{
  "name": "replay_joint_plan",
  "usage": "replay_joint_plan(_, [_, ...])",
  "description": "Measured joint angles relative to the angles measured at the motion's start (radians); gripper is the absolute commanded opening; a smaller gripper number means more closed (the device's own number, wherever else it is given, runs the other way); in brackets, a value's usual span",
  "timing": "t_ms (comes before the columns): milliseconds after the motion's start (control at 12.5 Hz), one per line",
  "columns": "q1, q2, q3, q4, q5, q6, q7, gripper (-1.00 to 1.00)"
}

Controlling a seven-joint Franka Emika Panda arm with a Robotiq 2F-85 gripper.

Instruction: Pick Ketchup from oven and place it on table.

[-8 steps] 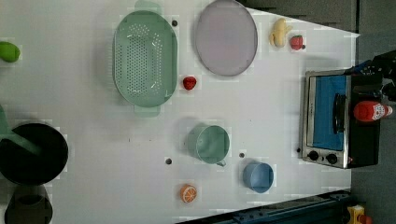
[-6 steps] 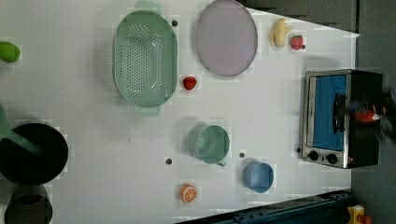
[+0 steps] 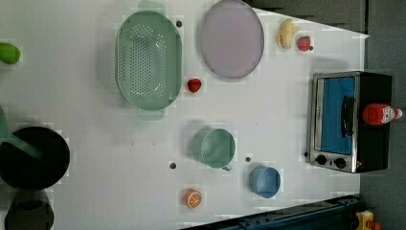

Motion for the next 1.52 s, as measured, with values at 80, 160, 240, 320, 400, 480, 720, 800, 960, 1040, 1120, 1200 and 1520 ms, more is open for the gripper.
replay_joint_plan(80, [-0.007, 0.009, -0.025, 0.000, 0.005, 0.022, 0.000, 1.00])
replay_joint_plan(160, [-0.016, 0.024, -0.054, -0.009, 0.000, 0.055, 0.000, 1.00])
replay_joint_plan(240, [-0.025, 0.052, -0.086, -0.009, -0.011, 0.080, 0.000, 1.00])
replay_joint_plan(320, [-0.033, 0.094, -0.128, -0.004, -0.008, 0.114, 0.000, 1.00])
replay_joint_plan(400, [-0.043, 0.143, -0.176, -0.002, 0.001, 0.158, 0.000, 1.00])
replay_joint_plan(480, [-0.048, 0.191, -0.231, -0.007, 0.000, 0.186, 0.000, 1.00])
replay_joint_plan(720, [-0.065, 0.272, -0.369, -0.063, 0.001, 0.262, 0.000, 1.00])
replay_joint_plan(800, [-0.084, 0.300, -0.391, -0.063, -0.006, 0.271, 0.000, 1.00])
replay_joint_plan(960, [-0.097, 0.354, -0.427, -0.056, -0.010, 0.347, 0.000, 1.00])
replay_joint_plan(1040, [-0.091, 0.386, -0.454, -0.030, -0.012, 0.362, 0.000, 1.00])
replay_joint_plan(1120, [-0.092, 0.420, -0.471, -0.010, -0.012, 0.396, 0.000, 1.00])
replay_joint_plan(1200, [-0.097, 0.440, -0.473, -0.009, -0.009, 0.430, 0.000, 1.00])
replay_joint_plan(1520, [-0.112, 0.590, -0.492, 0.032, 0.115, 0.546, 0.000, 1.00])
